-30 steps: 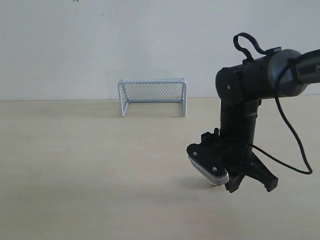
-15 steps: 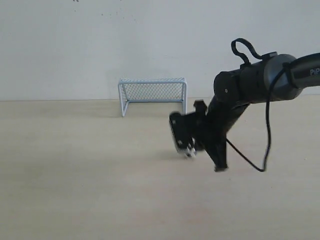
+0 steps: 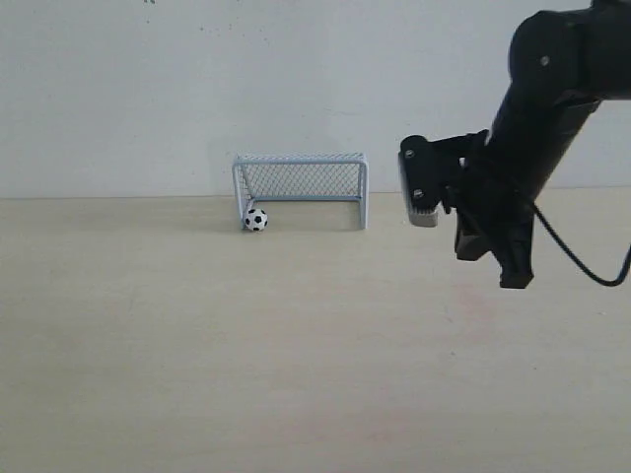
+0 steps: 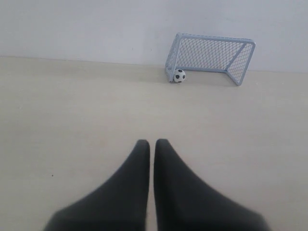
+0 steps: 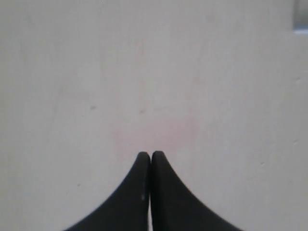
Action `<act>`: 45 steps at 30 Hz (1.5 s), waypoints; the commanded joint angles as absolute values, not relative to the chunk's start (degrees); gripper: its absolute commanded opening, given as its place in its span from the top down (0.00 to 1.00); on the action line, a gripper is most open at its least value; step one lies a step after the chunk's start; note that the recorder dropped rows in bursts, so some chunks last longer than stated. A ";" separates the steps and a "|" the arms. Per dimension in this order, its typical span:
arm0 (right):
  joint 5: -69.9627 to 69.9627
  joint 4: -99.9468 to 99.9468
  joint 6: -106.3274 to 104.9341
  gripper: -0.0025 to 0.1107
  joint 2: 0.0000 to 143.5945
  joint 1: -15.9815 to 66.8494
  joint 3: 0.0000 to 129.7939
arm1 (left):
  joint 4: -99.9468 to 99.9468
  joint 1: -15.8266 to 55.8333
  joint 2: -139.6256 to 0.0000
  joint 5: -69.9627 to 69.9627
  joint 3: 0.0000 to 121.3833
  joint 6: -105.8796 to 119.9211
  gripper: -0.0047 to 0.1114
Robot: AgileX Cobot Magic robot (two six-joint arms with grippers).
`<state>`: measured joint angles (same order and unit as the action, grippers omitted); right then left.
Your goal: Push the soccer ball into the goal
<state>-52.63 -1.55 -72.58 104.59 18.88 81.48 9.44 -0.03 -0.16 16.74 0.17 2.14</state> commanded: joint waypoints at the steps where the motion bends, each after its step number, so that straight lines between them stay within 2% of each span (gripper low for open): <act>1: -62.10 -8.50 -72.79 0.98 102.24 13.19 81.57 | 9.99 -0.22 0.00 16.74 0.00 1.68 0.92; 9: -65.09 -13.73 -69.29 0.98 96.57 3.37 75.69 | 9.99 -0.22 0.00 16.74 0.00 1.68 0.92; 17: -44.28 -15.68 -52.29 0.98 84.11 0.90 59.20 | 9.99 -0.22 0.00 16.74 0.00 1.68 0.92; 21: -42.54 -16.95 -50.94 0.98 78.22 0.90 53.19 | 9.99 -0.22 0.00 16.74 0.00 1.68 0.92; 26: -48.16 -18.51 -50.94 0.98 75.36 0.90 52.36 | 9.99 -0.22 0.00 16.74 0.00 1.68 0.92; 42: -47.55 -19.03 -50.84 0.98 74.96 0.90 52.36 | 9.99 -0.22 0.00 16.74 0.00 1.68 0.92; 45: -47.33 -18.56 -50.84 0.98 68.31 0.90 52.36 | 9.99 -0.22 0.00 16.74 0.00 1.68 0.92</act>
